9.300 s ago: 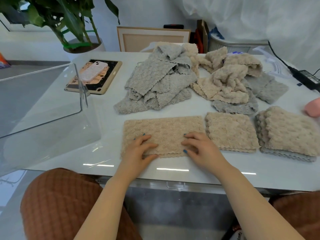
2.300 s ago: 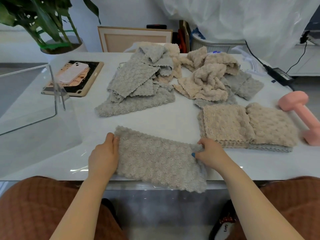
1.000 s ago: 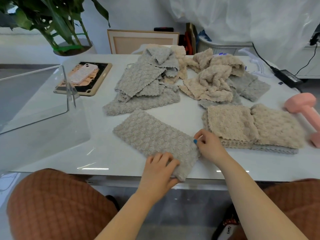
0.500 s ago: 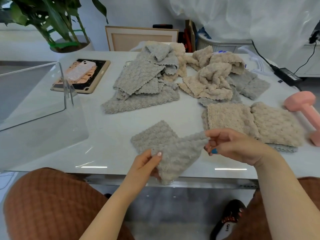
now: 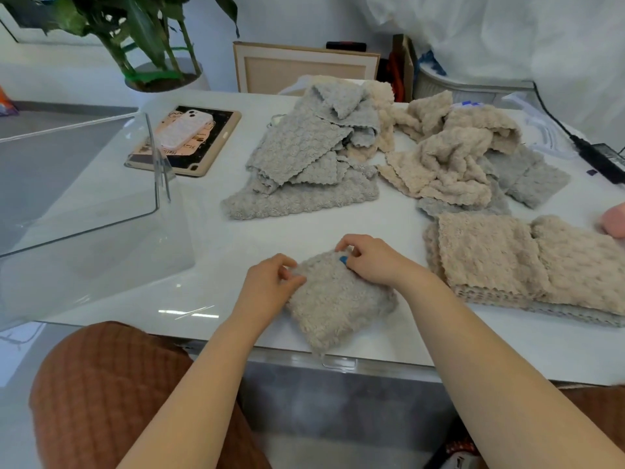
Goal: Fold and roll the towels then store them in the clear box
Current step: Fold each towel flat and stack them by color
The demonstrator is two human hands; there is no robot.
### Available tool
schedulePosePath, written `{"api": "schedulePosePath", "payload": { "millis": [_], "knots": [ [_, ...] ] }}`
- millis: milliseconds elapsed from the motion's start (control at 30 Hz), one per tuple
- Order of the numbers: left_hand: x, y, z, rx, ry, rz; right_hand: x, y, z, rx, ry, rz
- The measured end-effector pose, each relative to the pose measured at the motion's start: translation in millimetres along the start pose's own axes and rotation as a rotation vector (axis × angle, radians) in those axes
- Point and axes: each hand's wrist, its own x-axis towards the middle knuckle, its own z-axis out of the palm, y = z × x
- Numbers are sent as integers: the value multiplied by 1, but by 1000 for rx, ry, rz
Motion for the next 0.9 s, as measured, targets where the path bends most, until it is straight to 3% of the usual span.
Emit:
{"api": "schedulePosePath", "payload": {
  "millis": [167, 333, 433, 500, 633, 700, 767, 900],
  "knots": [
    [9, 1, 3, 116, 22, 22, 6, 1, 1, -112, 80, -113],
    [14, -3, -12, 171, -286, -27, -1, 0, -7, -13, -53, -83],
    [21, 7, -18, 173, -321, 48, -12, 2, -19, -70, -31, -131],
    [23, 27, -18, 179, -204, 154, -20, 5, -33, -155, 124, -193],
    [24, 76, -14, 277, 216, 467, -43, 13, -68, -35, 566, -283],
    [24, 86, -5, 244, 246, 547, -54, 18, -75, -17, 637, -302],
    [24, 80, 12, 176, 173, 529, -62, 25, -71, -65, 584, -253],
    [12, 53, 46, -88, -147, 269, -71, 48, -46, -125, 232, -45]
  ]
}}
